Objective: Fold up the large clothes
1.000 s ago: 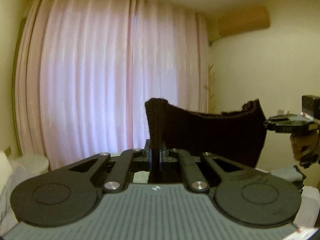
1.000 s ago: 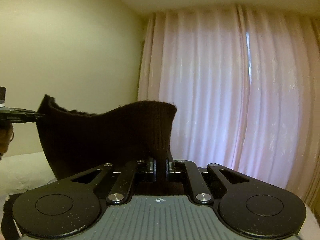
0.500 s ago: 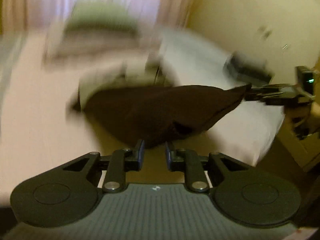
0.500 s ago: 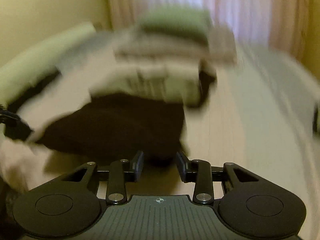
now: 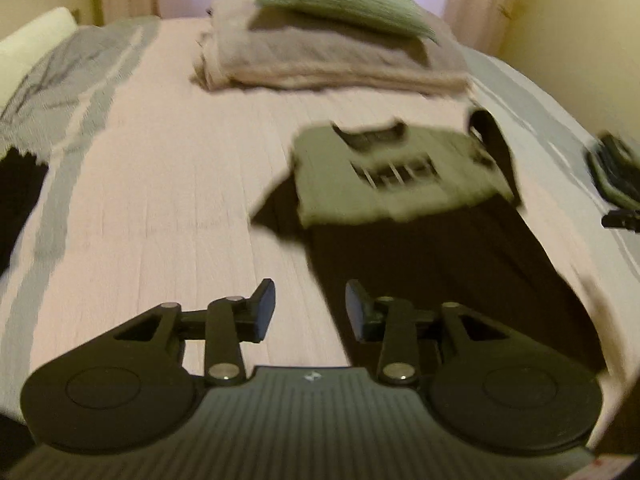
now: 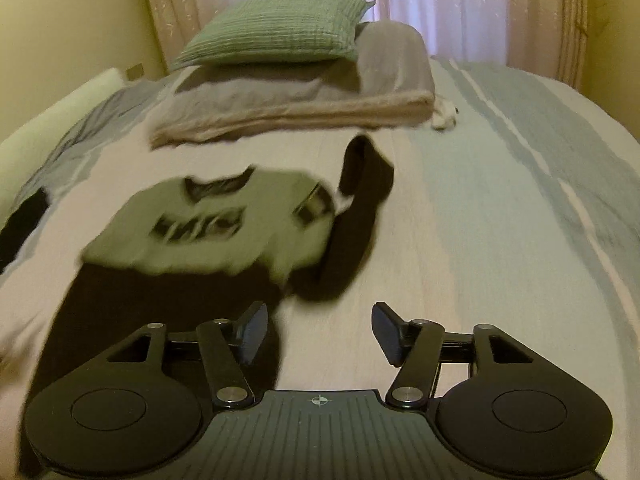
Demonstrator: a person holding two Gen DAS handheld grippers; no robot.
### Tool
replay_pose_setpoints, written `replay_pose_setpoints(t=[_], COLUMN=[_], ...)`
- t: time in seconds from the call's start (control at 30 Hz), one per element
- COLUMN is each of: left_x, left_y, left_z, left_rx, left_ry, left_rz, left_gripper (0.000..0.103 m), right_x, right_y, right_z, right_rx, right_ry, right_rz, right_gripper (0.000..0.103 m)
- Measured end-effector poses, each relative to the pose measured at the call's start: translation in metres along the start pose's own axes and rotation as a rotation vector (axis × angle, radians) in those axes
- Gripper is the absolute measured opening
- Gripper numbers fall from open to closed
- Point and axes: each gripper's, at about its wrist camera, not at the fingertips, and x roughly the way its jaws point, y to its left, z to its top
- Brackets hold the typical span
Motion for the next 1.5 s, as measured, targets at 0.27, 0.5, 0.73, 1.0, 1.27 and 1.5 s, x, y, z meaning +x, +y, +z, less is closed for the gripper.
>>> replay_pose_setpoints(t=[0.27,0.5,0.73,1.0,1.27,1.5], left_x=[0.128,0.188,0.193,0.201,0.204,0.184], left_y=[-0.032,-0.074,-0.119,-0.164,-0.173,-0.136], left_z=[0.091,0.117,0.135,0.146,0.145,0.136], left_rx=[0.04,0.051,0.083,0.136,0.152,0.098], left_ry=[-0.019,-0.009,0.004,0.028,0.045,0.039], left_rz=[0.053,0.032,-0.031,-0.119,-0.108,-0.024], left_gripper=[0.041,0.041,0.041,0.041,0.041,0.043], right_x=[0.172,0.206,0.053,-0.004,-0.002,0.07], right_y=[-0.065,-0.103,-0.167,-0.233,-0.215,-0.16], right_z=[0.102,0.119,0.075,-0.061,-0.049,0.026], right_rx=[-0.065,-0.024,0.249,0.65,0.524,0.269], right_ry=[0.0,-0.027,-0.329,-0.135,-0.136,-0.083], right_rz=[-0.034,-0.033,-0.254,-0.518,-0.392,-0.013], right_gripper=[0.056,0.004,0.004,0.013,0.031,0.04])
